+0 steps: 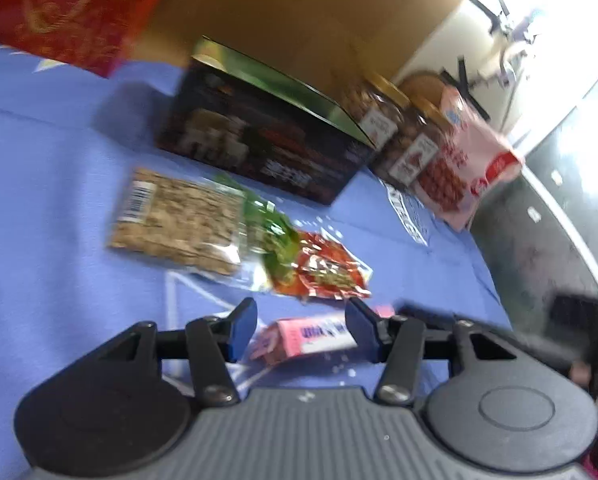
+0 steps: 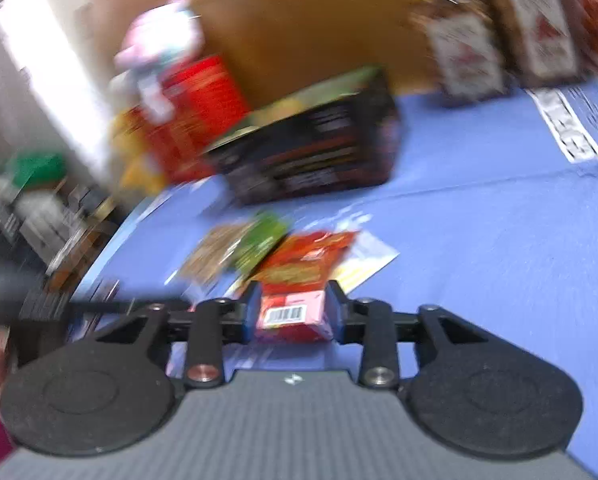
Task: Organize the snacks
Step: 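Grasp the pink UHA candy box with the left tool, then lower the pink candy box into the tin box and open left tool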
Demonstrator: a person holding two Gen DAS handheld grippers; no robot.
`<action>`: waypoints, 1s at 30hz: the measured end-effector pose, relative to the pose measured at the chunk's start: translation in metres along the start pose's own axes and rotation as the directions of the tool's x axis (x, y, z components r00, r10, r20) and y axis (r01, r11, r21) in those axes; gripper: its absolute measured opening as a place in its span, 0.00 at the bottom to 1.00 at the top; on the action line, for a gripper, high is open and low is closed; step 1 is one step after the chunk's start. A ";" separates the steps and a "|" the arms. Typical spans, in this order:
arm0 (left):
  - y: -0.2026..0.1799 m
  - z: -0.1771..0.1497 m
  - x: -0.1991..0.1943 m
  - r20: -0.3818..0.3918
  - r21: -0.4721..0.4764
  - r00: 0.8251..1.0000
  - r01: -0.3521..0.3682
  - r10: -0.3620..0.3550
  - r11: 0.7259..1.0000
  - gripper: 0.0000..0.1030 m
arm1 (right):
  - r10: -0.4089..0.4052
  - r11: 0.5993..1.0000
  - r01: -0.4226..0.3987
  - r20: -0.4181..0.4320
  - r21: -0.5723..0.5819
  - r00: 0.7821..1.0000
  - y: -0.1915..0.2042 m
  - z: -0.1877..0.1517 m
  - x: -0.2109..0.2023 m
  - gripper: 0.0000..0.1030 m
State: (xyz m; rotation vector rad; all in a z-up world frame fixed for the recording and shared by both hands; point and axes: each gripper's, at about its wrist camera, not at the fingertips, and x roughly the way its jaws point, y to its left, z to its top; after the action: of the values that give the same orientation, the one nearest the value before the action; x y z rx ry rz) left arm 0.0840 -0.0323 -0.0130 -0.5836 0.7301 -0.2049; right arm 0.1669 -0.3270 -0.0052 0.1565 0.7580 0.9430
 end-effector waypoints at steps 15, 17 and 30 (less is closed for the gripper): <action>-0.028 -0.007 0.016 -0.069 0.046 0.997 -0.019 0.022 0.999 0.46 | -0.213 0.928 0.198 -0.015 -0.316 0.977 0.037 -0.037 0.000 0.34; -0.031 0.002 0.010 -0.047 0.048 0.999 -0.008 0.011 0.999 0.46 | -0.201 0.945 0.193 -0.005 -0.265 0.980 0.035 -0.033 -0.005 0.33; -0.054 0.141 0.023 0.187 0.163 0.981 -0.081 0.050 0.983 0.46 | -0.205 0.907 0.285 0.265 -0.310 0.942 0.053 0.074 0.031 0.31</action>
State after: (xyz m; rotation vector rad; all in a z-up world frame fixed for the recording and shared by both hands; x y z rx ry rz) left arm 0.1981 -0.0243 0.0887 -0.4088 0.5470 -0.1479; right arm 0.1900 -0.2564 0.0564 -0.1369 0.3805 0.7847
